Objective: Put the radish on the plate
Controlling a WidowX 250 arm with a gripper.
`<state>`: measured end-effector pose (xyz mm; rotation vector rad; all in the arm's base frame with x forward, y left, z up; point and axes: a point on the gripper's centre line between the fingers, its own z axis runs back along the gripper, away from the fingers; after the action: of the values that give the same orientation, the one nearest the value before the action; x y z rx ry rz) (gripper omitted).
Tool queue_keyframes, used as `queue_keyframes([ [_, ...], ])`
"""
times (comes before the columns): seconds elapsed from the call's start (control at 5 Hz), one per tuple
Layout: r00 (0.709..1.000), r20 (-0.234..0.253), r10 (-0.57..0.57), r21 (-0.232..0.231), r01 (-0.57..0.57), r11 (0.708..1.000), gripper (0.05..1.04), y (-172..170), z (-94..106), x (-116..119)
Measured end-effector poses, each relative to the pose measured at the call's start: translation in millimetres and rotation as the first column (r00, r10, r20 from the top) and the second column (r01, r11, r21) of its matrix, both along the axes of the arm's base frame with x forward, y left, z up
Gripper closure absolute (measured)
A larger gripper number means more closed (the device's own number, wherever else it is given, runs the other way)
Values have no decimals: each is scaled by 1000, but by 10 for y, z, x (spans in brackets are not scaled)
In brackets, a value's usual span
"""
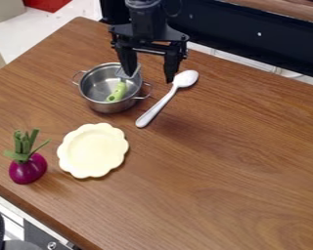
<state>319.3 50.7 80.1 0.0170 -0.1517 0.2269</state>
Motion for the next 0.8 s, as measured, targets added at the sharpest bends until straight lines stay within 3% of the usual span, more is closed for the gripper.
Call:
queue_keyframes([
  [0.2,1000,-31,2,-14,-2,1000,87,-17,-90,-50],
  [0.6,999,-28,-40,-84,38,996,87,111,-20,-234],
  [0.8,997,-9,-71,-70,70,995,87,225,43,-361],
])
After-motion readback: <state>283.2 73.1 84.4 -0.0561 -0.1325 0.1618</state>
